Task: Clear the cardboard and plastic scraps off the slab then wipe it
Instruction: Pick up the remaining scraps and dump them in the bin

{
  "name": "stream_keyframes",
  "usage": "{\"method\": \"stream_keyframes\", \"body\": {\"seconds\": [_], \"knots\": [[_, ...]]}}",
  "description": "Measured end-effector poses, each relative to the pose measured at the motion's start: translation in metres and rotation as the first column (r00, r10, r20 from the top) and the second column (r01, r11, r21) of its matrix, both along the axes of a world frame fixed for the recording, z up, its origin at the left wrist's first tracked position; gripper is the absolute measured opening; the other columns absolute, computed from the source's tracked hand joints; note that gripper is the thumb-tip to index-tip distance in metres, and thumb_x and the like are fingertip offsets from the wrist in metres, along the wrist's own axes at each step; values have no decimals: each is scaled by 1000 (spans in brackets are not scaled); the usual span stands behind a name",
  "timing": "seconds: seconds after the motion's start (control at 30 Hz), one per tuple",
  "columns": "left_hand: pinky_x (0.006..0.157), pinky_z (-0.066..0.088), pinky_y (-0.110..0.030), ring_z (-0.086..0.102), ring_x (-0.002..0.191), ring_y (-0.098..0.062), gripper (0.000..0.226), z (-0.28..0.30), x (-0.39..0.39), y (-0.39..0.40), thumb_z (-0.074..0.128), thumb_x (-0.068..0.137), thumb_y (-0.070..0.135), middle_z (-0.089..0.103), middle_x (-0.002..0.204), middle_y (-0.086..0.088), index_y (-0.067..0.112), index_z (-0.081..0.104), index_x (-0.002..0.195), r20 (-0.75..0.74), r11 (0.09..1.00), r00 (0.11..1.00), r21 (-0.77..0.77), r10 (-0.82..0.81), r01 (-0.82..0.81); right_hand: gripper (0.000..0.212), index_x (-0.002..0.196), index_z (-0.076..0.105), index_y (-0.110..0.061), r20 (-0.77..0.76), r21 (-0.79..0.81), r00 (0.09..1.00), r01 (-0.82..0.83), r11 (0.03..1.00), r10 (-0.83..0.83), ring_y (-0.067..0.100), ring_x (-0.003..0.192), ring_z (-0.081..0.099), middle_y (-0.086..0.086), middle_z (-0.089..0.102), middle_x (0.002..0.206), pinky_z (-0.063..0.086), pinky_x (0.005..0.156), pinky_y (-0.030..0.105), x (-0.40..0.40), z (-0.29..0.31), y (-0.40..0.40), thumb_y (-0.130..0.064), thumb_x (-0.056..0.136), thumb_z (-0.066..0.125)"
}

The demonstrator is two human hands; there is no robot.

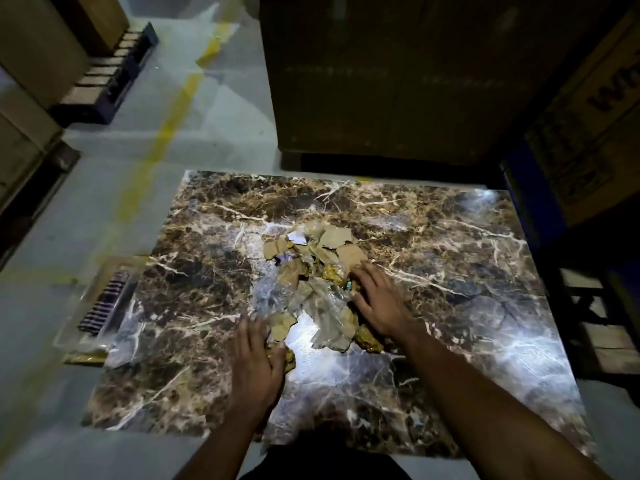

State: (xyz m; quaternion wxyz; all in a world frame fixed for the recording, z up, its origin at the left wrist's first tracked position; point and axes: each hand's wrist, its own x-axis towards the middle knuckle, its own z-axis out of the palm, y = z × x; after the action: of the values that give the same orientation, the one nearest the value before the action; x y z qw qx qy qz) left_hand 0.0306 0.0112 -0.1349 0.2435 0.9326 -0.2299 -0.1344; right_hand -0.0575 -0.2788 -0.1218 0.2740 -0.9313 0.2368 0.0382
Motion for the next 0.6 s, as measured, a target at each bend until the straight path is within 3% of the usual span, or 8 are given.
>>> {"method": "stream_keyframes", "body": {"seconds": [0.1,0.17,0.27,0.33,0.4,0.5,0.6], "knots": [[119,26,-55,16,151,-29,62,3,5,-16,36,98,50,10,167,-4,21,30,152,13,998,999,-36,-48,49,61,158,20,-36,19,-3,1000,-19,1000,19,19,152,19,-5,19,167,20,123,51,-13,-4,19,-57,102,31],[119,21,-60,13,152,-31,69,1,9,-20,33,95,59,10,168,-4,22,28,153,47,997,996,-33,-71,73,59,157,21,-41,84,11,993,77,997,-78,17,152,18,-6,22,166,14,123,54,-28,-2,28,-58,101,31],[121,6,-56,2,155,-30,82,3,17,-21,39,91,67,0,169,-4,25,20,158,89,989,993,-118,-77,88,59,155,16,-48,199,93,936,276,957,-290,14,152,12,-8,16,167,7,122,48,-52,2,38,-60,99,30],[122,1,-54,-5,155,-26,88,3,28,-24,42,89,70,-9,169,-1,28,12,161,99,983,989,-140,-106,119,67,157,16,-45,202,97,936,273,957,-288,14,152,8,-9,8,168,4,121,47,-59,-2,50,-70,96,25],[123,4,-56,-7,156,-22,91,1,38,-31,44,89,69,-11,169,2,29,7,161,89,974,983,-146,-163,175,75,159,15,-40,188,102,945,254,962,-269,18,155,4,-9,0,169,0,123,47,-54,-6,65,-77,93,20],[122,17,-56,0,156,-17,85,1,38,-45,48,93,62,-2,170,5,30,9,161,77,950,972,-206,-222,234,75,160,9,-41,195,170,930,281,944,-312,17,156,-1,-10,-6,169,0,122,48,-35,-5,82,-73,94,27],[123,17,-53,0,153,-3,81,0,26,-56,47,94,60,4,168,13,31,11,161,42,953,983,-239,-181,185,74,160,13,-37,211,181,936,245,952,-281,14,156,0,-11,-2,169,-1,125,48,-15,-5,91,-71,96,27]]}}
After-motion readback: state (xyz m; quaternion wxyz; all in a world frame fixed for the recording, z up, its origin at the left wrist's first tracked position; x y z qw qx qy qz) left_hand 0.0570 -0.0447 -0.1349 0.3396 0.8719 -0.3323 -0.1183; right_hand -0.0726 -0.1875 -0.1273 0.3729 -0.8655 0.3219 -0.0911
